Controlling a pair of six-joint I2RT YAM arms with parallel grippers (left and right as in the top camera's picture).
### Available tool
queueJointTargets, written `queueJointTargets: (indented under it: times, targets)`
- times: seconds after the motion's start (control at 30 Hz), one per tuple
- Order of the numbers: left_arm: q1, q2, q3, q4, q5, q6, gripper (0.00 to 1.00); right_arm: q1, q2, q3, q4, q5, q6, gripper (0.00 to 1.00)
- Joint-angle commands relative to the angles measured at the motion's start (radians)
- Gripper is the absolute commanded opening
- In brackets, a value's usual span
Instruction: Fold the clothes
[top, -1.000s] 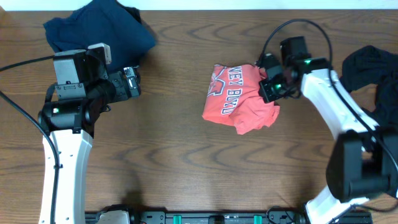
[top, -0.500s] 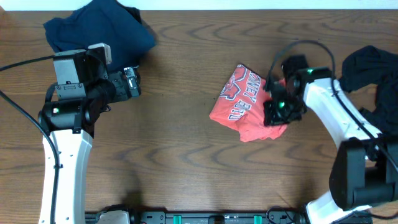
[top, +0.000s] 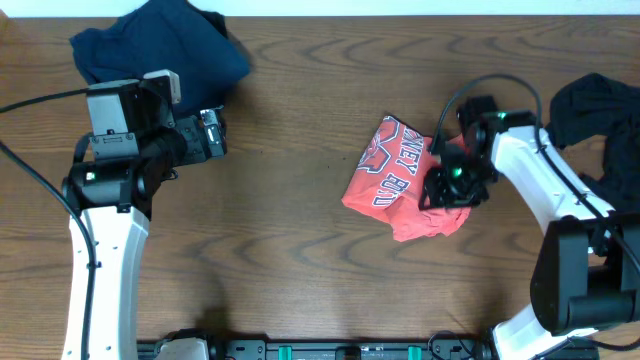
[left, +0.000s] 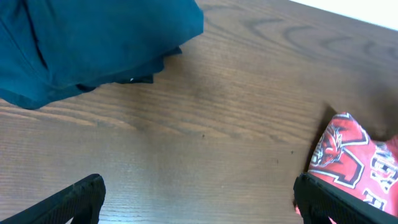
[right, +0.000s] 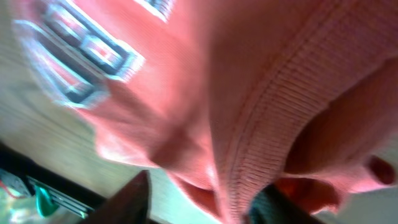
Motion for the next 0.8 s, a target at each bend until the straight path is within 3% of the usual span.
queueJointTargets:
  times: [0.0, 0.13, 0.33, 0.77]
  targets:
    - [0.002, 0.025, 0.016, -0.006, 0.000, 0.034, 0.98, -0.005, -0.058, 0.107, -0.019, -0.034, -0.031, 0.62]
    - [-0.027, 0.052, 0.016, -0.002, 0.053, 0.076, 0.98, -0.027, -0.100, 0.209, -0.005, -0.011, 0.004, 0.77]
    - [-0.145, 0.144, 0.016, 0.027, 0.204, 0.163, 0.98, -0.140, -0.146, 0.306, 0.106, 0.029, 0.135, 0.80]
    - [-0.586, 0.434, 0.016, 0.293, 0.209, 0.204, 0.98, -0.282, -0.146, 0.319, 0.130, 0.030, 0.145, 0.79]
